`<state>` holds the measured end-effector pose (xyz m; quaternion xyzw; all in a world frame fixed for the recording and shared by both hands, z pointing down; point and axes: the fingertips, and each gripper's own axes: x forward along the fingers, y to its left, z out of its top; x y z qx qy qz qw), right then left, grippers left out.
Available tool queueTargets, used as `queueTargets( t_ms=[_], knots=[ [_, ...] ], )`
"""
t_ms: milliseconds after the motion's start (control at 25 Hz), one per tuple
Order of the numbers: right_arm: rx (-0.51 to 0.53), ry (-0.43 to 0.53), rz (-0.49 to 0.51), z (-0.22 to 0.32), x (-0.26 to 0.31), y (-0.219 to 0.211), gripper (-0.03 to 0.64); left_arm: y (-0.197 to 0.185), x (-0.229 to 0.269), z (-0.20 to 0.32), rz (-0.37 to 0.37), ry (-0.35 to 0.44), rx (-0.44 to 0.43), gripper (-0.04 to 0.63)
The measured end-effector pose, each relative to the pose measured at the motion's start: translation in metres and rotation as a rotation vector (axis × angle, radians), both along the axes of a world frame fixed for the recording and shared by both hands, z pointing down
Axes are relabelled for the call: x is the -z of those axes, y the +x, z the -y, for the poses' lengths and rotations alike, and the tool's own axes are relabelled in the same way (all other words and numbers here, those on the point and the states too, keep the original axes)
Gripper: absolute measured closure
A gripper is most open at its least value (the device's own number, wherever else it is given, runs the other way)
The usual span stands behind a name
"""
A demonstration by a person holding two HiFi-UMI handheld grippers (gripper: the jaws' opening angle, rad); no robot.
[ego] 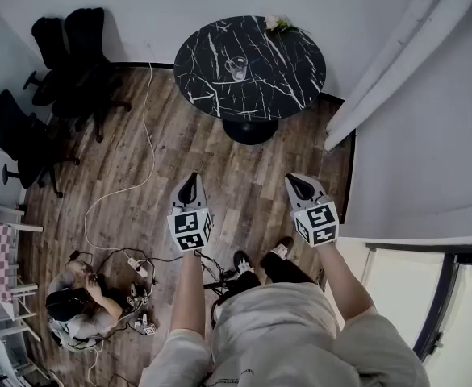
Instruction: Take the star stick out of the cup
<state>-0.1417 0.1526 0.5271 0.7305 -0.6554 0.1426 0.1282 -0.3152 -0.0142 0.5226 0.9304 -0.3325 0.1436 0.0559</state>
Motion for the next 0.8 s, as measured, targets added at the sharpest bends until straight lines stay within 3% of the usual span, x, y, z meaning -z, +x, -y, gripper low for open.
queueTargets(
  t_ms=[120, 240, 320, 400, 480, 560, 680, 800],
  knots=[
    [-0.028, 0.026, 0.055, -0.003, -0.007, 0.008, 0.581, 0.031, 0.031, -0.005, -0.09, 0.002, 0.051, 0.572],
    [-0.018, 0.082, 0.018, -0.009, 0.006, 0.016, 0.581, 0.061, 0.063, -0.046, -0.168, -0.003, 0.031, 0.571],
    [-0.009, 0.108, -0.033, -0.015, 0.017, 0.027, 0.581, 0.069, 0.07, -0.08, -0.219, -0.061, 0.06, 0.571],
    [-0.058, 0.123, -0.004, -0.027, 0.025, 0.049, 0.581, 0.081, 0.065, -0.111, -0.26, -0.147, 0.099, 0.571],
    [-0.145, 0.14, 0.115, -0.05, 0.027, 0.072, 0.581, 0.104, 0.055, -0.137, -0.25, -0.197, 0.124, 0.571],
    [-0.154, 0.118, 0.236, -0.083, 0.018, 0.079, 0.581, 0.123, 0.054, -0.163, -0.219, -0.186, 0.15, 0.571],
    [-0.053, 0.064, 0.321, -0.125, 0.003, 0.076, 0.581, 0.135, 0.07, -0.202, -0.242, -0.144, 0.206, 0.571],
    [0.044, 0.079, 0.338, -0.158, 0.003, 0.08, 0.581, 0.143, 0.062, -0.248, -0.232, -0.136, 0.265, 0.571]
  ],
)
